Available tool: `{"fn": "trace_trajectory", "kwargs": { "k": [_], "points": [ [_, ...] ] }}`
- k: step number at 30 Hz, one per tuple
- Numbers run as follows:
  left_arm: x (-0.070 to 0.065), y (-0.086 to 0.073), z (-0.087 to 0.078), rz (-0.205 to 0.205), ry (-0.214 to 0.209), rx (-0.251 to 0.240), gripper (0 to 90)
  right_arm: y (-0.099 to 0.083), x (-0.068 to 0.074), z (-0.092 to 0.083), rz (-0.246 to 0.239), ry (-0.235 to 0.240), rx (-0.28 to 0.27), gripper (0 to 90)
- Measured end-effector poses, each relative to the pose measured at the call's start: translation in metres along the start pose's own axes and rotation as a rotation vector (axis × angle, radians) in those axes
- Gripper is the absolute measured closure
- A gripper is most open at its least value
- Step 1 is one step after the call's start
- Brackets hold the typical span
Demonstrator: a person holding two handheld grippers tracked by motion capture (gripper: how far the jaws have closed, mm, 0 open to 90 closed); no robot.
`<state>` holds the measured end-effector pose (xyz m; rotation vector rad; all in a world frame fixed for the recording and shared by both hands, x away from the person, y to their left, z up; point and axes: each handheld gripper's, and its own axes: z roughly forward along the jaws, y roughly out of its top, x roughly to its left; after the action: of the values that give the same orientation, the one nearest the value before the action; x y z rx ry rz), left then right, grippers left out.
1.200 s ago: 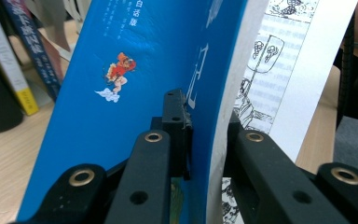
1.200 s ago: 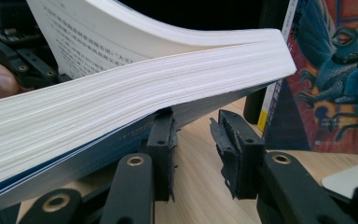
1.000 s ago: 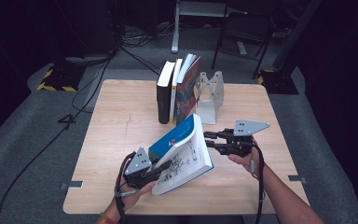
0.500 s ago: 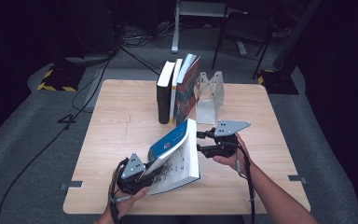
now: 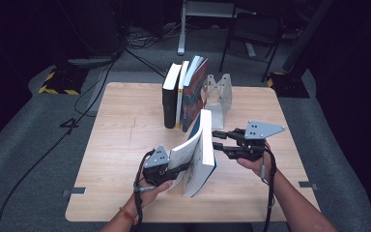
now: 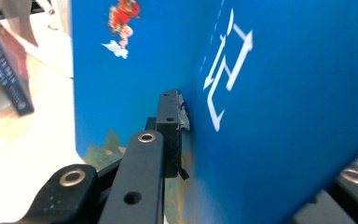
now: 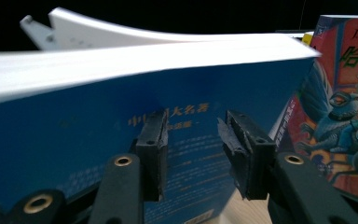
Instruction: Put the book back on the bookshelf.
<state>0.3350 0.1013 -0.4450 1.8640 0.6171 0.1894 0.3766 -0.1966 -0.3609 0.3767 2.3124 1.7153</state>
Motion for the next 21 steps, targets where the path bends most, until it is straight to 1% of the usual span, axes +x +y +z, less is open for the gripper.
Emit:
{"fn": "trace_trajectory", "kwargs": {
  "k": [1,2,4,5,6,7,8,9,10,11,12,14,15,17,18,20,21],
  "points": [
    [0.003,0.003,0.005,0.009,0.000,-0.001,76.5,-0.002,0.000,-0.002,0.001,-0.007,0.001,58.4],
    [0.003,0.003,0.005,0.009,0.000,-0.001,76.5,-0.004,0.001,-0.003,0.004,-0.011,0.001,57.9],
    [0.006,0.008,0.011,0.015,-0.004,0.007,76.5,-0.007,0.001,-0.005,0.004,-0.008,0.006,57.0],
    [0.008,0.011,0.014,0.021,0.001,0.015,76.4,-0.011,0.002,-0.007,0.008,-0.028,0.001,56.5],
    [0.008,0.012,0.015,0.030,0.009,0.017,76.3,-0.013,0.002,-0.008,0.012,-0.034,-0.002,55.7],
    [0.008,0.012,0.015,0.030,0.009,0.017,76.3,-0.013,0.002,-0.008,0.012,-0.034,-0.002,55.7],
    [0.008,0.012,0.016,0.039,0.016,0.019,76.2,-0.016,0.003,-0.009,0.020,-0.033,-0.007,55.6],
    [0.008,0.012,0.015,0.039,0.019,0.020,75.9,-0.018,0.003,-0.009,0.018,-0.029,-0.003,54.7],
    [0.008,0.011,0.014,0.032,0.022,0.018,75.6,-0.019,0.005,-0.008,0.012,-0.034,0.004,54.4],
    [0.009,0.010,0.012,0.039,0.034,0.020,75.1,-0.020,0.007,-0.007,0.006,-0.036,0.008,54.0],
    [0.009,0.009,0.010,0.055,0.050,0.023,74.8,-0.021,0.009,-0.007,0.001,-0.037,0.013,53.2],
    [0.009,0.008,0.008,0.051,0.057,0.025,73.3,-0.021,0.011,-0.007,-0.007,-0.037,0.018,53.2],
    [0.008,0.007,0.005,0.055,0.072,0.033,73.3,-0.022,0.013,-0.006,-0.010,-0.037,0.019,53.0],
    [0.005,0.005,0.001,0.076,0.099,0.055,71.0,-0.023,0.015,-0.005,-0.009,-0.031,0.022,52.2],
    [0.003,0.003,-0.001,0.092,0.119,0.074,67.6,-0.023,0.016,-0.004,-0.013,-0.030,0.026,52.0],
    [-0.002,0.000,-0.007,0.120,0.119,0.092,66.0,-0.025,0.019,0.000,-0.021,-0.023,0.038,51.6],
    [-0.004,-0.002,-0.009,0.127,0.128,0.100,64.8,-0.025,0.020,0.002,-0.030,-0.025,0.046,51.6]
  ]
}}
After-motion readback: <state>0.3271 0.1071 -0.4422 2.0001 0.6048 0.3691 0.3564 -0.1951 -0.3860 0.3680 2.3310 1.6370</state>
